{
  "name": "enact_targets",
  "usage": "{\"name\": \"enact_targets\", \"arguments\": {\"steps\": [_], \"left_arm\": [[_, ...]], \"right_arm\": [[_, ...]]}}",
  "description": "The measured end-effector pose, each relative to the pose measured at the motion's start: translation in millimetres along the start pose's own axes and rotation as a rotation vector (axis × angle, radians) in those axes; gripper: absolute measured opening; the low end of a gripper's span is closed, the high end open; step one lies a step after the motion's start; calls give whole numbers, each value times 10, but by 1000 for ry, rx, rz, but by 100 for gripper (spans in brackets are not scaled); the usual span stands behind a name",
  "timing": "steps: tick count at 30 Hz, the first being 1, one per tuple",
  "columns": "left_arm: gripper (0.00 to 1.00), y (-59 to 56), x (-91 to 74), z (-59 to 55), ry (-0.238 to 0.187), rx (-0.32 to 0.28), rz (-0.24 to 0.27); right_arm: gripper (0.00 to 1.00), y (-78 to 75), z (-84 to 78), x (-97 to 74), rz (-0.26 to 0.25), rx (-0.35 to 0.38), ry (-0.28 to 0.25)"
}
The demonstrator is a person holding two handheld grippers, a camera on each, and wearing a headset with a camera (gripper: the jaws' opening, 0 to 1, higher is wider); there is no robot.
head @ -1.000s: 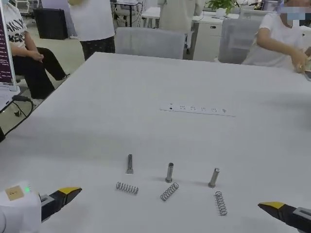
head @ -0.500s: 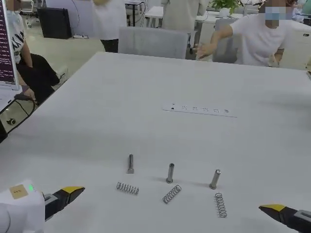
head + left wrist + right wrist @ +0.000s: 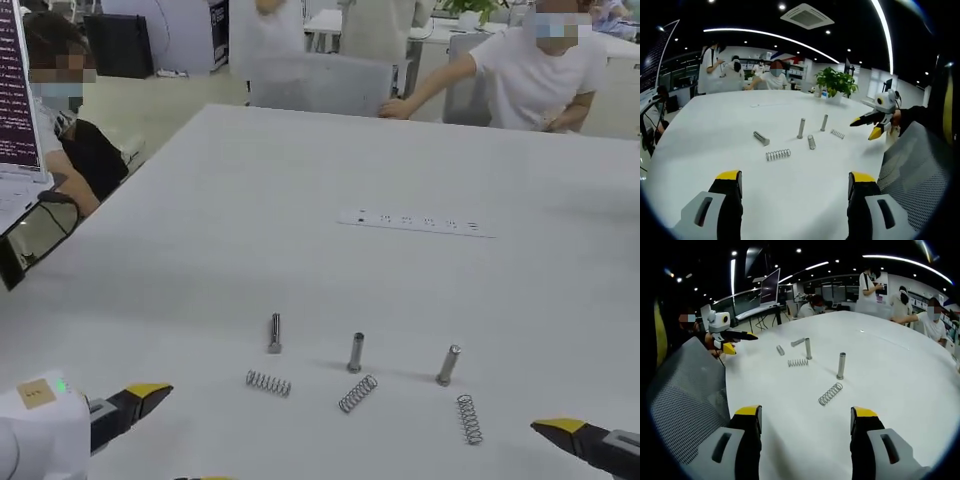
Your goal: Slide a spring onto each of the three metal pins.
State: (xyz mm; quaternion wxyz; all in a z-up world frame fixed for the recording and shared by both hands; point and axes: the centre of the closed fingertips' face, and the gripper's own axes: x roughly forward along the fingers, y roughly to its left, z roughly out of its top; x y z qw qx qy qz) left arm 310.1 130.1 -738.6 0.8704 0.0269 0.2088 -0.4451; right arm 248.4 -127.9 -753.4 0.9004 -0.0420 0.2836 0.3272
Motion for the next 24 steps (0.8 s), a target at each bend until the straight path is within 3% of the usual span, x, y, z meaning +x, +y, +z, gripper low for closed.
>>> {"name": "enact_targets", "arguments": {"steps": [9, 18, 24], "left_arm": [[84, 32, 44, 56, -3, 8, -9], [84, 45, 59, -18, 16, 1, -15], [83, 76, 72, 42, 16, 12, -14]], "right_arm": [[71, -22, 11, -25, -13, 6, -2], [71, -10, -42, -1, -9, 16, 10], [71, -42, -3, 0, -11, 13, 1]]}}
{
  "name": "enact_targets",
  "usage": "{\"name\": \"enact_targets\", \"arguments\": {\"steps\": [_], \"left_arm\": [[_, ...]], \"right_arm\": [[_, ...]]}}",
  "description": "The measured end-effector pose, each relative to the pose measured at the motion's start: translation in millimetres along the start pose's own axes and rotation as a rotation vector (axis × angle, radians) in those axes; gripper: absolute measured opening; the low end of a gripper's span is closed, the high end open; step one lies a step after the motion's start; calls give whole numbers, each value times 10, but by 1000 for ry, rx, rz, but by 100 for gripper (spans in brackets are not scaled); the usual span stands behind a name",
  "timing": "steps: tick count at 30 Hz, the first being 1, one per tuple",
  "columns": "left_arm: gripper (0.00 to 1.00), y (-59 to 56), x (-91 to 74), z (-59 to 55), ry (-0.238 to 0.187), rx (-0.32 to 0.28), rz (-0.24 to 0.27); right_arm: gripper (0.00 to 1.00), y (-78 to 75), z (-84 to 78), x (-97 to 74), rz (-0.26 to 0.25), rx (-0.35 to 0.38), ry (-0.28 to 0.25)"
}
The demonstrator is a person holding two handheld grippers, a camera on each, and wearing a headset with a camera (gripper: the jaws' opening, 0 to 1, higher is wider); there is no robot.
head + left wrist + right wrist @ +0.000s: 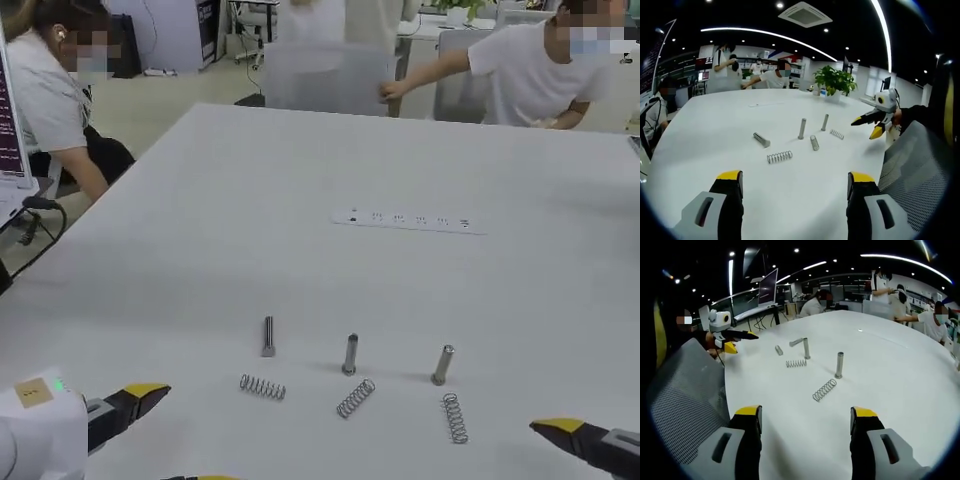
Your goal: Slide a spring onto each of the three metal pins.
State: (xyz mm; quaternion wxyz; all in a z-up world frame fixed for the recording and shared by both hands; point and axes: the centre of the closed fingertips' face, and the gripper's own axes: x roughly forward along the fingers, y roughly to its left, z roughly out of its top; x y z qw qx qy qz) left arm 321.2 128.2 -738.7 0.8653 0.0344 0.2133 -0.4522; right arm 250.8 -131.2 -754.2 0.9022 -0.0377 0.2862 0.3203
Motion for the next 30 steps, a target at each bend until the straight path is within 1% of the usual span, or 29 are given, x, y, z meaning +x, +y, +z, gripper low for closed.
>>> {"name": "enact_targets", "arguments": {"steps": [5, 9, 13, 22, 29, 30], "left_arm": [[83, -13, 4, 39, 2, 11, 1], [82, -7, 12, 45, 3, 18, 2], [79, 2, 39, 63, 11, 23, 1], [73, 62, 109, 203, 14, 31, -3], [69, 130, 172, 303, 17, 46, -6], [69, 155, 193, 323, 16, 53, -1]], "right_arm": [[71, 4, -17, -15, -3, 4, -5], [71, 14, -63, -28, -6, 13, -5], [71, 23, -89, -26, -6, 18, -4], [71, 7, -39, -41, -16, 15, -9], [71, 20, -59, -40, -21, 23, -11], [71, 16, -71, -40, -22, 25, -9]]}}
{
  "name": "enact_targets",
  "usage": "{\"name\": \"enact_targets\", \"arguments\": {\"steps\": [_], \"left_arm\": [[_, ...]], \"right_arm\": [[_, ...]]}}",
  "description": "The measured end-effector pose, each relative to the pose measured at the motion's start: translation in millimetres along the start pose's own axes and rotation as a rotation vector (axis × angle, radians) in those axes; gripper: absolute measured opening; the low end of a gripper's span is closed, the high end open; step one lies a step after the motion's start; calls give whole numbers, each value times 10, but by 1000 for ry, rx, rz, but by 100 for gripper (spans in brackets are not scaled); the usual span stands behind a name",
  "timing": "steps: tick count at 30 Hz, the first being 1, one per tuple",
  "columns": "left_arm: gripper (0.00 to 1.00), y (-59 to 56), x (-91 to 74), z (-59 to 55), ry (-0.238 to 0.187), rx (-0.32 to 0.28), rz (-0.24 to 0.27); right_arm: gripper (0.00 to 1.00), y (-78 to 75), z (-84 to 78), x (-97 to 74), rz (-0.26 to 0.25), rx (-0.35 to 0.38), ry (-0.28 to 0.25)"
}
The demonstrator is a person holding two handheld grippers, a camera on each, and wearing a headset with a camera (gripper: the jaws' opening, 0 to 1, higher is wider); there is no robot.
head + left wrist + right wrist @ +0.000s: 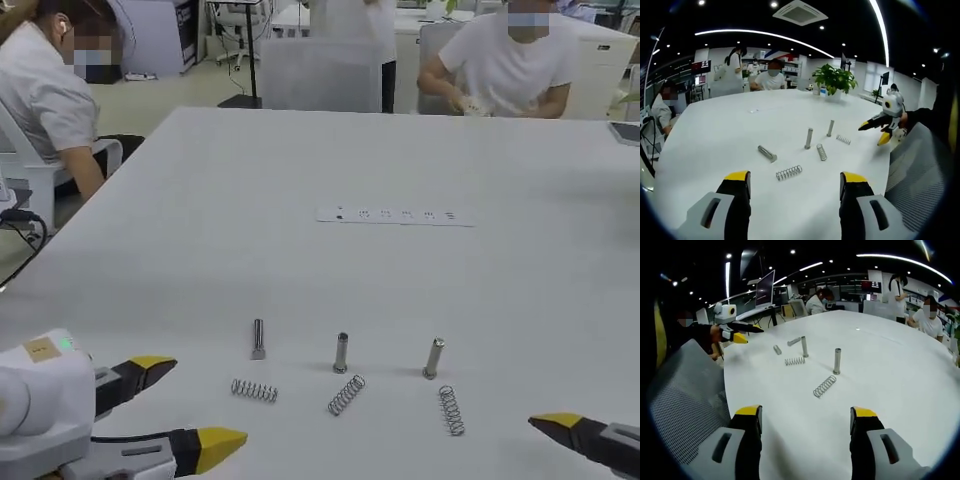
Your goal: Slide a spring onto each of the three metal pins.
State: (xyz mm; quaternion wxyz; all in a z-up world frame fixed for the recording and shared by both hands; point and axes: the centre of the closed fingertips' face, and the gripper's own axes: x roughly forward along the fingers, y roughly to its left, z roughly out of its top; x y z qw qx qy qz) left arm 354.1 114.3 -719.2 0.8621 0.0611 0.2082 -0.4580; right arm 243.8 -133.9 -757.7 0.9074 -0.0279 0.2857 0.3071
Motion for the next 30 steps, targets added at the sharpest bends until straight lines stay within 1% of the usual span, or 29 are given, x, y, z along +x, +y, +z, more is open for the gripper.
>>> {"name": "enact_targets", "arguments": {"steps": [3, 5, 8, 13, 15, 19, 24, 30], "left_arm": [[68, 30, 49, 46, 0, 8, -8], [67, 76, 90, 64, 3, 13, -11], [67, 100, 146, 108, 6, 23, -15], [65, 181, 240, 171, 19, 34, -14], [65, 197, 261, 193, 21, 32, -16], [64, 270, 332, 243, 27, 38, -9], [63, 329, 412, 277, 41, 49, -1], [61, 412, 504, 311, 52, 31, 15]], "right_arm": [[71, -9, -3, -5, -4, 3, 0], [71, -18, 10, -7, -7, 4, -5], [71, -26, 23, -13, -11, 4, -7], [71, -32, 19, -15, -15, 8, -13], [70, -29, 14, -17, -16, 10, -13], [70, -28, 1, -15, -16, 15, -12], [70, -39, 0, -13, -20, 19, -14], [70, -39, 1, -2, -19, 20, -17]]}}
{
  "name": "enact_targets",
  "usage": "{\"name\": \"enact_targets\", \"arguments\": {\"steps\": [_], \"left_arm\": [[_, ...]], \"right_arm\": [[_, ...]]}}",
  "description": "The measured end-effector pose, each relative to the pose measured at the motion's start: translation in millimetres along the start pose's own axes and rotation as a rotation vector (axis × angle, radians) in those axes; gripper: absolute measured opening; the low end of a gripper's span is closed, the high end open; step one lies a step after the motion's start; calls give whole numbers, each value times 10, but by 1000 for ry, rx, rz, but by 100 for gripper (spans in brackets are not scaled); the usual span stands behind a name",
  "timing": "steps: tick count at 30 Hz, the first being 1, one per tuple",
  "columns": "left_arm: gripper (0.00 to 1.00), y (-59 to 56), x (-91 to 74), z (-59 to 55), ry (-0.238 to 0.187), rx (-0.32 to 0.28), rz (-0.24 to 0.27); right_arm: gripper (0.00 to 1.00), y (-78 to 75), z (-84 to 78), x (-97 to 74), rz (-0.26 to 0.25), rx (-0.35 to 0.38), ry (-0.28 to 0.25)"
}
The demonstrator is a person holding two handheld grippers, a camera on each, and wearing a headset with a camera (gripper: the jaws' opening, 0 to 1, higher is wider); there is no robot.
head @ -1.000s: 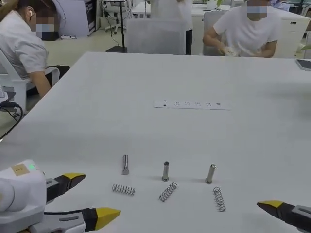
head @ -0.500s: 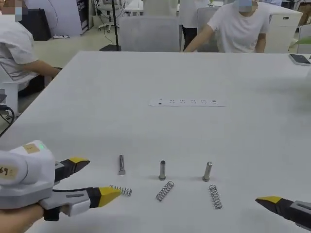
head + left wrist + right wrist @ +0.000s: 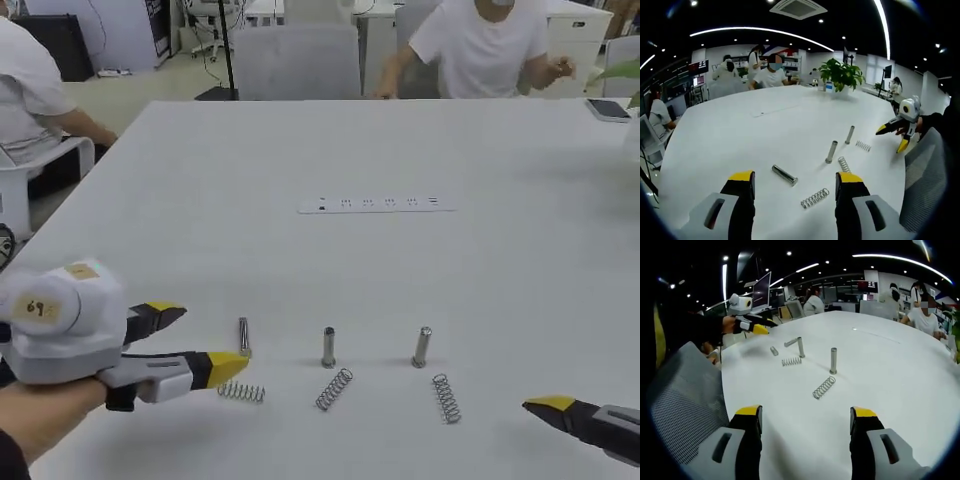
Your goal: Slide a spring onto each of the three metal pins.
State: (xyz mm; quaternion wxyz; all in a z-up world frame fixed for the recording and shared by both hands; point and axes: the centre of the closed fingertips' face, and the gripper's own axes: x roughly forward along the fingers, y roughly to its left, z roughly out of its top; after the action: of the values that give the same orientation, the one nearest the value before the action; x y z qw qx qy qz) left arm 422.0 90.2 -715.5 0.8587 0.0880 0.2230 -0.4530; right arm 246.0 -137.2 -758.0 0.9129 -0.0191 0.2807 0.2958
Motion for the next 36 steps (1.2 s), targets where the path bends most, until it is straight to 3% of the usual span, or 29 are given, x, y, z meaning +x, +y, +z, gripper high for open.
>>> {"name": "enact_targets", "arguments": {"steps": [15, 30, 36], "left_arm": [[55, 98, 297, -1, 53, -23, 37], [43, 213, 605, -52, 142, -22, 100], [37, 250, 686, -121, 184, -23, 115]], "right_arm": [[70, -17, -21, 2, 8, 0, 5], [70, -40, -51, -7, 10, 12, 9], [70, -59, -37, -12, 5, 14, 5]]}}
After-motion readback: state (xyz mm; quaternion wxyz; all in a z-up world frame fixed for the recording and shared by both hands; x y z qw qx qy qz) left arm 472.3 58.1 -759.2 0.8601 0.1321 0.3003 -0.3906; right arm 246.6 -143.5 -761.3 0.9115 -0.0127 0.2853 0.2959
